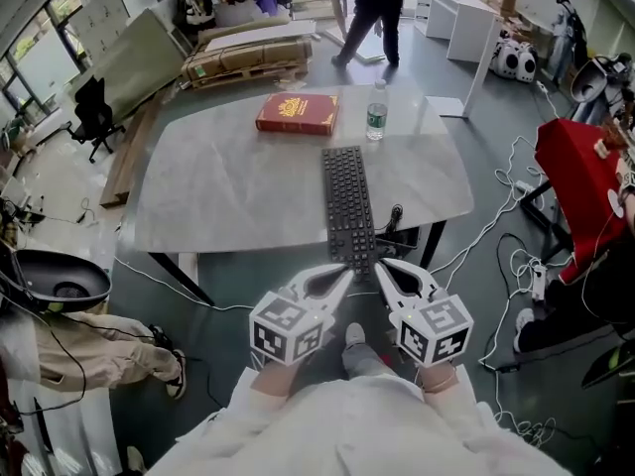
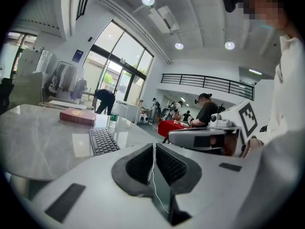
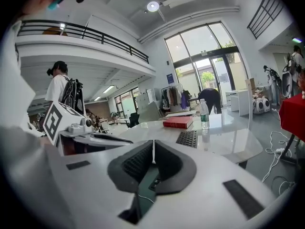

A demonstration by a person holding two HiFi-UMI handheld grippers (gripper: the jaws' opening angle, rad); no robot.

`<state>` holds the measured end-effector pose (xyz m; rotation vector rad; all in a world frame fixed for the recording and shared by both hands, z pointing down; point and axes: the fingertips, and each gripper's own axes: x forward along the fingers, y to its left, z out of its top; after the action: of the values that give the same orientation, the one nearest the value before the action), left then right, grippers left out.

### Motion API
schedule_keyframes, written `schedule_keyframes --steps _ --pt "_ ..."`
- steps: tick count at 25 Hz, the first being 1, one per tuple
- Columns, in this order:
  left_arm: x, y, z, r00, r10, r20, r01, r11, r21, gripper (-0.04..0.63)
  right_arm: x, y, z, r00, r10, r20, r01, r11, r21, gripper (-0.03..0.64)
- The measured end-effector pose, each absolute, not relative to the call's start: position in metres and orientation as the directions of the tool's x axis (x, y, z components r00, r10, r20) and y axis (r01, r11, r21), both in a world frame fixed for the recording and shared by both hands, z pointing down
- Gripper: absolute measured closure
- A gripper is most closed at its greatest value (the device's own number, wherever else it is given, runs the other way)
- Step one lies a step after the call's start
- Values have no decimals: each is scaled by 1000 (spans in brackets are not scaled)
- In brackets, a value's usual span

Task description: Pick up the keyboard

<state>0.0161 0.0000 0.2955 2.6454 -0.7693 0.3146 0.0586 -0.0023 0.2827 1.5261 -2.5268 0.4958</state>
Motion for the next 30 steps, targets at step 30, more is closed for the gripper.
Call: schedule_keyframes --steps 30 --pt "56 -125 315 793 -514 327 -606 -720 339 566 96 -128 303 -562 -757 333 -827 513 -230 584"
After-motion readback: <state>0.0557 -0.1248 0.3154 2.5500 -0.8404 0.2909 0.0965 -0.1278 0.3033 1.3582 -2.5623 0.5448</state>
